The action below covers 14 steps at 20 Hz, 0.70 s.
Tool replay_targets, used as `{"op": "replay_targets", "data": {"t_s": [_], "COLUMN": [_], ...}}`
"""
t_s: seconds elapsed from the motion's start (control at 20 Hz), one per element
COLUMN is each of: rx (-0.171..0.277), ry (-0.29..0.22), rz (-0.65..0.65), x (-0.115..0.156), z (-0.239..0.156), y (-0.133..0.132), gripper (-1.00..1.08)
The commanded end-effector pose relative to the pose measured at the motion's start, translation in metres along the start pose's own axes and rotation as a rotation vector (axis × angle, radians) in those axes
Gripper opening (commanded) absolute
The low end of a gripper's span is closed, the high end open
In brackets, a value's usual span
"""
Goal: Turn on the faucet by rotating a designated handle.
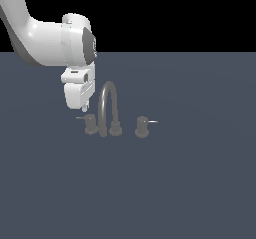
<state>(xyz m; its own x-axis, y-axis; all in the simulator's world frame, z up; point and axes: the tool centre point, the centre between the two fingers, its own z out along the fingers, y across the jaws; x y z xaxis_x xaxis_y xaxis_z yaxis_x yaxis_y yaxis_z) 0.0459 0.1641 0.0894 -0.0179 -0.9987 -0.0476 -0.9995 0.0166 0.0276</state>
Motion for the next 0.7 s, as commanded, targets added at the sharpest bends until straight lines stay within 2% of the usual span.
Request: {"op": "replay_targets", "data": {"t_s": [0.0,0.3,0.65], "rx": [0.012,0.027,0.029], "ry": [0.019,0.043,0.046], "rz": [0.037,0.082,0.087], "x": [0.0,0.0,0.0], "z": [0.01,0.024,0.026], "y": [-0.003,-0.006,-0.007], "gripper": [-1.0,-1.0,-1.0]}}
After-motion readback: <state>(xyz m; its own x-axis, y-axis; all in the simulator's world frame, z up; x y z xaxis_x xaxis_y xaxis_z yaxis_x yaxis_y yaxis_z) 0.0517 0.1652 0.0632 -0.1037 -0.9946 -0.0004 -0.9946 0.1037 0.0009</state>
